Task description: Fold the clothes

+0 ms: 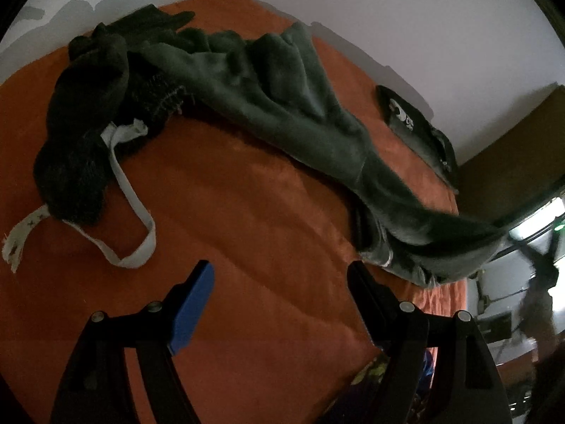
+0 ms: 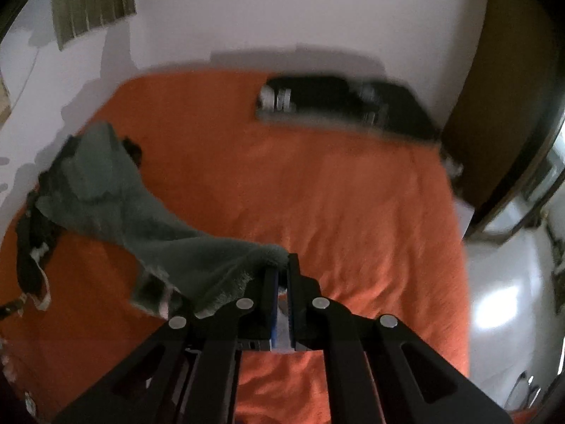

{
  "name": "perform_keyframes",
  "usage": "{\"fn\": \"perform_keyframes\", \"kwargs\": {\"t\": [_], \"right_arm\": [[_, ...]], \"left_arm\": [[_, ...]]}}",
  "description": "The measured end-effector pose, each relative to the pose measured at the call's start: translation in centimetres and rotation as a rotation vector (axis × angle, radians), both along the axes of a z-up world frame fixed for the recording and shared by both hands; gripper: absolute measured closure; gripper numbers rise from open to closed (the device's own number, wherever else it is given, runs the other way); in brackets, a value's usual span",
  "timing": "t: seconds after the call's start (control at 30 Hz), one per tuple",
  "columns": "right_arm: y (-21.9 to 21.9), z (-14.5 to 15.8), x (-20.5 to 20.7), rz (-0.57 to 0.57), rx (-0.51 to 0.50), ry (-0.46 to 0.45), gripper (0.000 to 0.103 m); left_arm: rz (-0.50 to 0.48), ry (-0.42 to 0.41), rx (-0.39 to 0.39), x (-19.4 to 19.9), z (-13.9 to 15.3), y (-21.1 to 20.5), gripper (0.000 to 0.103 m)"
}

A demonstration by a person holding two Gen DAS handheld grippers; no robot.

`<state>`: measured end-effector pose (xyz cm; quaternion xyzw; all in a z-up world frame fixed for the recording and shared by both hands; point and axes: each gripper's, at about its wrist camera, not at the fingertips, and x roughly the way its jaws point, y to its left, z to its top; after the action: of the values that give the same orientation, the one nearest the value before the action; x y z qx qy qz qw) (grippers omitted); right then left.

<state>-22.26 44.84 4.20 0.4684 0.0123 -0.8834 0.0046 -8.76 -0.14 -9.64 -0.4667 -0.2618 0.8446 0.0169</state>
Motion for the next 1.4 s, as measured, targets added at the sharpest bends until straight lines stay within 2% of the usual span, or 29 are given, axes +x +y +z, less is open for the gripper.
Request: {"fn": "perform_keyframes", "kwargs": {"t": [0.1, 0.17, 0.2, 0.27, 0.33, 0.5, 0.6, 0.7, 0.73, 0.8, 0.87, 0.9, 1.0, 1.1, 1.33, 1.4], "right_arm": [[-0.4, -2.9, -0.2, -0.01, -0.068, -0.063, 0.099], [-0.4, -3.4, -0.6, -0.006, -0.088, -0.053, 0.094], [-0.4, -3.6, -0.8, -0.004, -0.088, -0.044, 0.089], [-0.5, -3.8, -1.0, -0.003, -0.081, -0.026, 0.061], [-0.7, -3.4, -0.9, -0.01, -0.082, -0.024, 0.054], [-2.0, -2.7, 0.0, -0.021, -0.081, -0.03, 0.054], [-2.8, -0.5, 1.3, -0.093, 0.005, 0.036, 0.054], [-2.9, 1.7, 1.9, -0.084, -0.071, 0.088, 0.05], [-3.1, 2.1, 1.9, -0.079, -0.066, 0.102, 0.044], [-3.7, 2.7, 1.7, -0.08, -0.019, 0.131, 0.041], [-4.2, 3.2, 1.2, -0.088, 0.025, 0.152, 0.041], [-4.3, 3.3, 1.0, -0.083, 0.022, 0.155, 0.041], [-4.8, 3.1, 0.6, -0.058, 0.003, 0.142, 0.041], [-5.2, 2.4, 1.0, -0.037, -0.015, 0.125, 0.041], [-6.1, -0.6, 1.8, -0.011, -0.008, 0.044, 0.041], [-6.4, -1.1, 1.8, -0.005, -0.01, 0.03, 0.041]], "left_arm": [[0.009, -0.001, 0.001, -0.2, -0.3, -0.4, 0.025], [0.015, -0.002, 0.001, -0.4, -0.4, -0.6, 0.025], [0.018, -0.002, 0.001, -0.4, -0.5, -0.7, 0.025], [0.024, -0.003, 0.002, -0.6, -0.7, -1.0, 0.025], [0.027, -0.004, -0.002, -0.8, -0.9, -1.1, 0.025], [0.014, -0.013, -0.036, -1.2, -1.5, -1.0, 0.025], [0.01, -0.053, -0.107, -1.5, -1.5, -2.3, 0.025], [0.057, -0.08, -0.207, -1.5, -1.6, -5.7, 0.025], [0.084, -0.1, -0.248, -1.5, -2.0, -7.0, 0.025], [0.137, -0.144, -0.317, -1.7, -2.8, -9.2, 0.025], [0.129, -0.171, -0.321, -2.3, -3.7, -10.3, 0.025], [0.126, -0.177, -0.329, -2.5, -4.0, -10.5, 0.025], [0.162, -0.205, -0.46, -3.1, -4.2, -10.3, 0.025], [0.204, -0.228, -0.547, -3.6, -4.9, -11.0, 0.025], [0.255, -0.273, -0.586, -6.0, -7.8, -14.4, 0.025], [0.283, -0.272, -0.593, -6.3, -8.3, -15.2, 0.03]]}}
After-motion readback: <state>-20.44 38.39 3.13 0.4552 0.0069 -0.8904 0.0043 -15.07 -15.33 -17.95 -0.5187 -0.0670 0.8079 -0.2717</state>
